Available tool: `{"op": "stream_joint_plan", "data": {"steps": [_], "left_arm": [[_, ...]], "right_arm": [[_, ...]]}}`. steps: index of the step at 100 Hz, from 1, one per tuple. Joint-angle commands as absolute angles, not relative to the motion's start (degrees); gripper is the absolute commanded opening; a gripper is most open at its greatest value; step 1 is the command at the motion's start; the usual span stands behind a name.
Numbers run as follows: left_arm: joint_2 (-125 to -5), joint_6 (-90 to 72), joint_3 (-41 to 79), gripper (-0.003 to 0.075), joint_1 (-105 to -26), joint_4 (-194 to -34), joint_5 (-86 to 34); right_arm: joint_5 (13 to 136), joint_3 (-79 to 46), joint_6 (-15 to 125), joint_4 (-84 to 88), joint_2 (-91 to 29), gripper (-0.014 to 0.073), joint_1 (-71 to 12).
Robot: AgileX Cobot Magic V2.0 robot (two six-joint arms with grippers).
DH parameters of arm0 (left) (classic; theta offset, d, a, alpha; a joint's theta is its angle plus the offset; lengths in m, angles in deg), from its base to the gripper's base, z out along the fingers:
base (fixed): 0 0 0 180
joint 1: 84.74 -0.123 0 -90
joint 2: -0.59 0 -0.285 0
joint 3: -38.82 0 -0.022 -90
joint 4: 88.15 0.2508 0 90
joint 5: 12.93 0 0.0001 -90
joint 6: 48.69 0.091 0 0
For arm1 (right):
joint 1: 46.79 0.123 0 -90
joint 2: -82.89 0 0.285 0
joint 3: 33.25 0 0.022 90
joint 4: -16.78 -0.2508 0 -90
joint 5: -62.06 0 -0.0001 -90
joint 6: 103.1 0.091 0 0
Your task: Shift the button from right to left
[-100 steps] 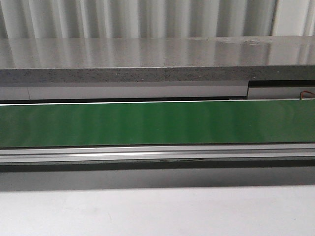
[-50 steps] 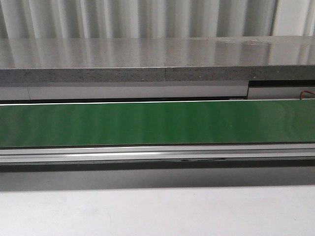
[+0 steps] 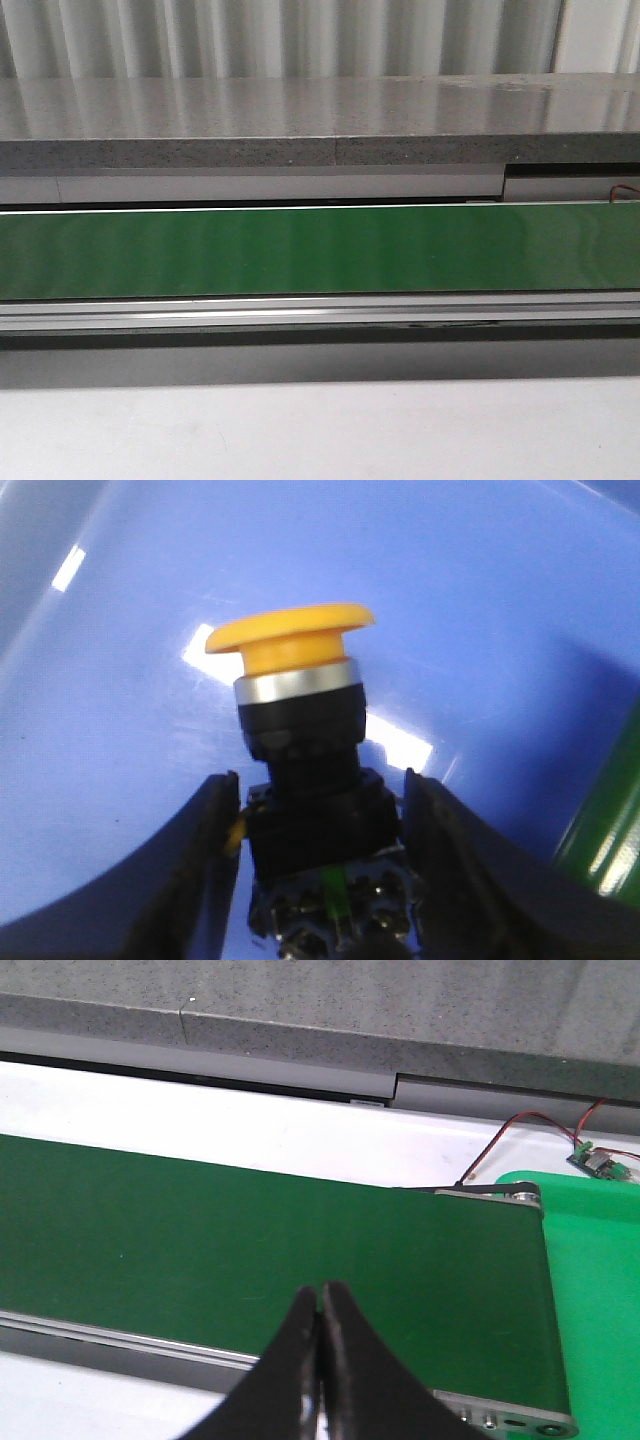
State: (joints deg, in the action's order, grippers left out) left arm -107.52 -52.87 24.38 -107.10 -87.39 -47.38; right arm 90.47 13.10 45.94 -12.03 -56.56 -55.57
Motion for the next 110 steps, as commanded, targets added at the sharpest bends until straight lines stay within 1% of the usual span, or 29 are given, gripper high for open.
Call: {"op": "stream_joint_plan", "data": {"steps": [1,27,39,44,47,75,97,110], "left_arm": [[-105.23,-50.62,26.1,0.0106,-107.23,-89.98,-45.52],[-105.23,-49.91,26.1,0.0312,-107.23,-90.5,-45.78],[-105.23,-49.85,26.1,0.0468,-107.23,-90.74,-45.78],[-105.23,-49.77,26.1,0.0519,-107.23,-90.74,-46.02],[-105.23,-49.77,26.1,0.0537,-107.23,-90.74,-46.14],[-103.44,-49.77,26.1,0.0544,-107.23,-90.41,-44.21],[-93.84,-49.77,25.89,0.0544,-107.0,-91.28,-42.39],[-86.78,-49.45,23.94,0.0544,-104.49,-91.39,-40.8]], "right_arm": [[87.15,11.51,45.31,-12.59,-56.54,-0.0067,-55.38],[87.15,11.51,45.31,-12.59,-56.54,-0.0067,-55.38],[87.15,11.51,45.31,-12.59,-56.54,-0.0067,-55.38],[87.15,11.51,45.31,-12.59,-56.54,-0.0067,-55.38],[87.15,11.51,45.31,-12.59,-56.54,-0.0067,-55.38],[87.15,11.51,45.31,-12.59,-56.54,-0.0067,-55.38],[87.15,11.51,45.31,-12.59,-56.54,-0.0067,-55.38],[87.15,11.51,45.31,-12.59,-56.54,-0.0067,-55.38]]}}
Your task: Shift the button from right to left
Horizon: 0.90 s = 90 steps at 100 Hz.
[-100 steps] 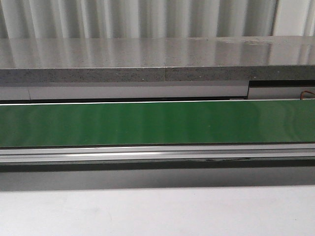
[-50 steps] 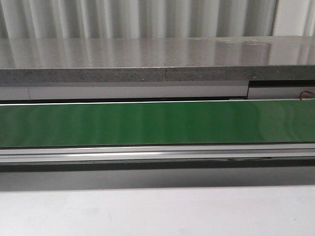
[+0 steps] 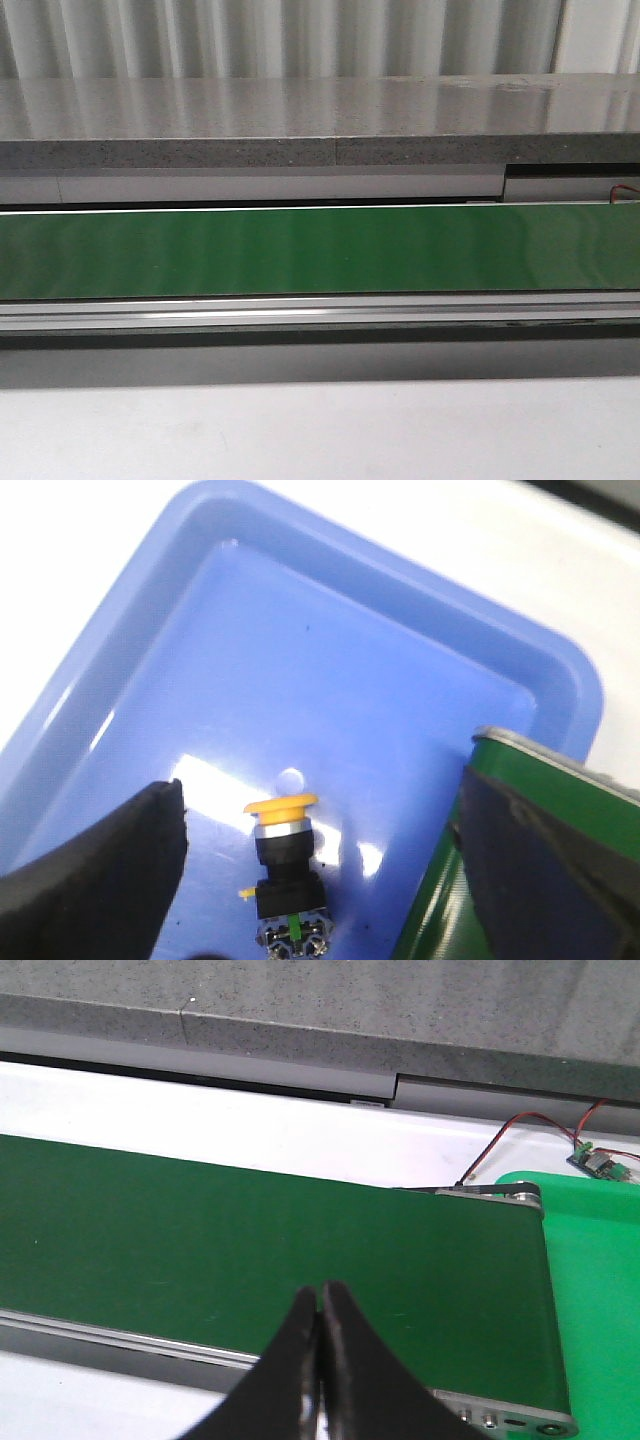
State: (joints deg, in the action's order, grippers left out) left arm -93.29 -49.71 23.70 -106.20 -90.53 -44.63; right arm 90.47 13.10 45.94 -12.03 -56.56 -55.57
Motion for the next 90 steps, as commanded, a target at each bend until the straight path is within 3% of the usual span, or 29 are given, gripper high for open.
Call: {"op": "stream_joint_plan", "data": {"steps": [1,47,57,71,90], "left_arm": [[-85.96,-49.49,23.79,0.0544,-104.08,-91.39,-40.51],[-57.19,-49.38,11.23,0.0543,-89.58,-91.27,-38.46],[-49.46,-49.38,7.52,0.0507,-88.26,-91.27,-37.5],[-39.67,-49.38,3.08,0.0369,-87.34,-91.27,-37.5],[-29.87,-49.38,-1.12,0.0032,-87.34,-91.27,-37.74]], "right_arm": [[87.15,11.51,45.31,-12.59,-56.54,-0.0067,-55.38],[87.15,11.51,45.31,-12.59,-56.54,-0.0067,-55.38],[87.15,11.51,45.31,-12.59,-56.54,-0.0067,-55.38],[87.15,11.51,45.31,-12.59,-56.54,-0.0067,-55.38],[87.15,11.51,45.31,-12.59,-56.54,-0.0067,-55.38]]}}
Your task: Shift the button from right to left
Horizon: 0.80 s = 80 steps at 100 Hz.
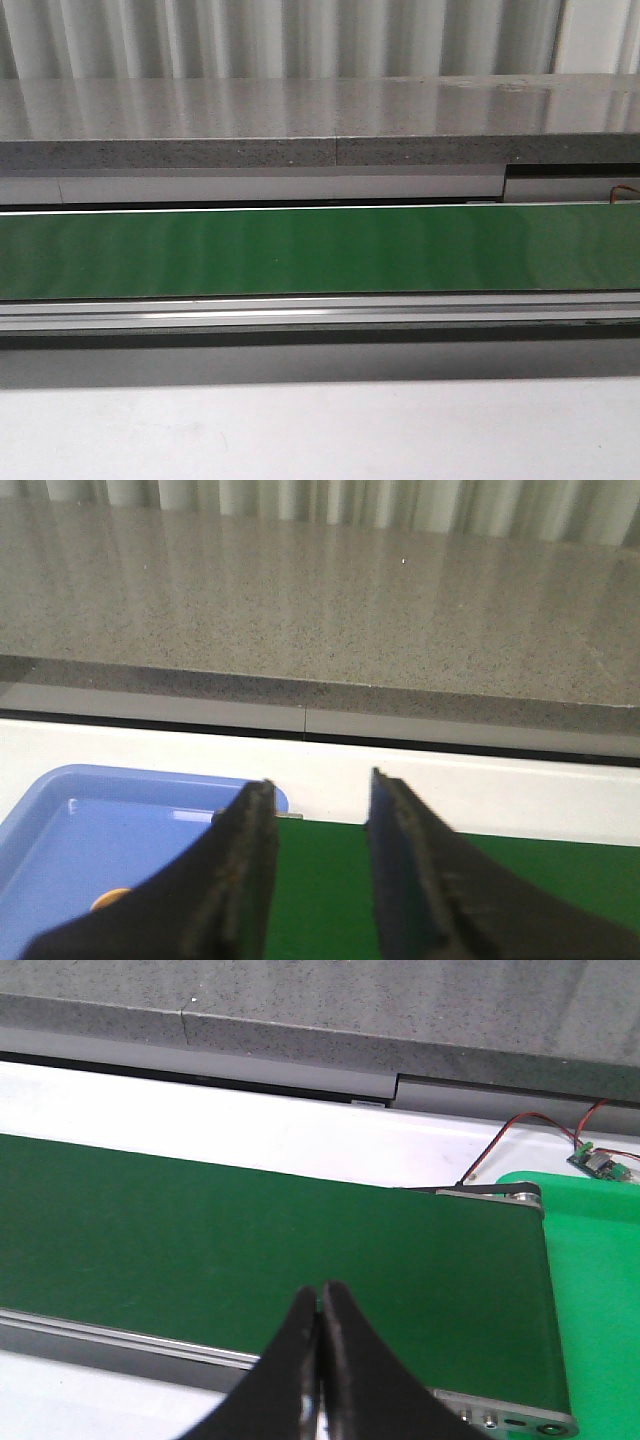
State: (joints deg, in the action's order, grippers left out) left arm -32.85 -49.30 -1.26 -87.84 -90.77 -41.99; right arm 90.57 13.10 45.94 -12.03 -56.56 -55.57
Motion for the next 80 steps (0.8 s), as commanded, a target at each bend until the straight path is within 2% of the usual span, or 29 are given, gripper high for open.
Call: {"op": "stream_joint_plan", "data": {"steps": [1,4,80], "left_arm": [[-29.61,-49.38,-1.39,0.002,-87.34,-91.27,-37.74],[-28.61,-49.26,-1.84,-0.0022,-87.34,-91.27,-37.74],[-25.92,-49.26,-3.11,-0.002,-85.74,-91.39,-37.75]], "right_arm": [[87.15,11.51,45.31,-12.59,-56.54,-0.0067,-55.38],[87.15,11.51,45.31,-12.59,-56.54,-0.0067,-55.38],[87.15,11.51,45.31,-12.59,-56.54,-0.0067,-55.38]]}}
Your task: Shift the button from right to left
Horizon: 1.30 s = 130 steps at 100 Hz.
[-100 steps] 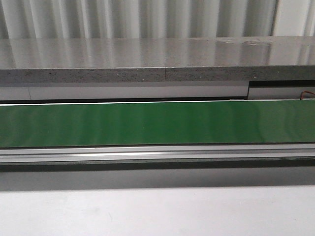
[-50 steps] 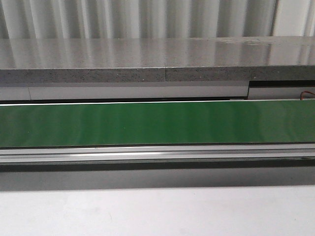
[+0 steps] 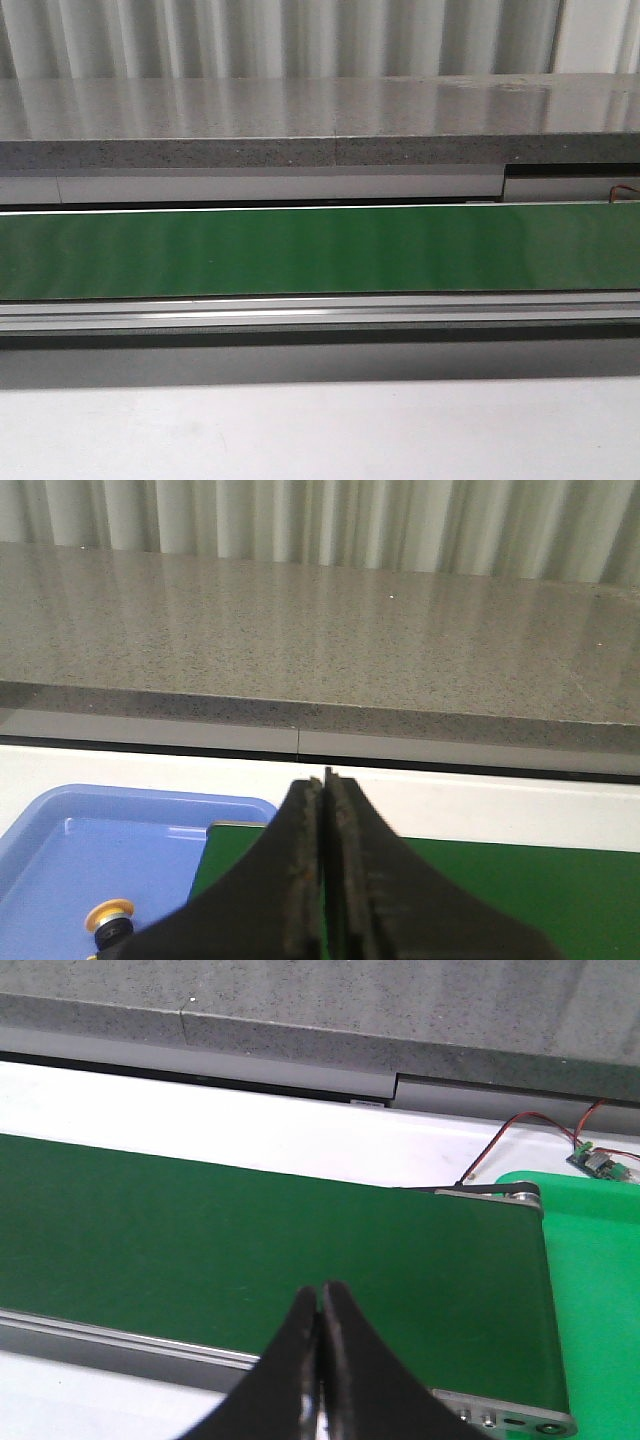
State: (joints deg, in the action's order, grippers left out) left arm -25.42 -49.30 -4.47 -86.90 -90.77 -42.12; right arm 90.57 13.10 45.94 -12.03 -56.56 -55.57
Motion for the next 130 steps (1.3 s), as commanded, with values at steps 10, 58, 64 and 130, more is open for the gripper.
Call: {"op": "stream_joint_plan", "data": {"steps": [10,58,64,130], "left_arm": [[-25.92,-49.26,-3.65,-0.002,-85.52,-91.39,-37.25],[-14.35,-49.49,-26.52,-0.002,-81.33,-83.73,-12.93],[-12.69,-49.57,-29.76,-0.002,-80.8,-83.73,-10.85],[-4.93,-56.75,-39.69,-0.002,-79.63,-81.42,-10.28]], "right_arm": [[87.15,11.51,45.31,-12.59,-56.54,-0.0067,-55.38],[87.15,11.51,45.31,-12.59,-56.54,-0.0067,-55.38],[87.15,11.51,45.31,-12.59,-56.54,-0.0067,-55.38],[87.21,11.51,45.31,-12.59,-56.54,-0.0067,-55.38]]}}
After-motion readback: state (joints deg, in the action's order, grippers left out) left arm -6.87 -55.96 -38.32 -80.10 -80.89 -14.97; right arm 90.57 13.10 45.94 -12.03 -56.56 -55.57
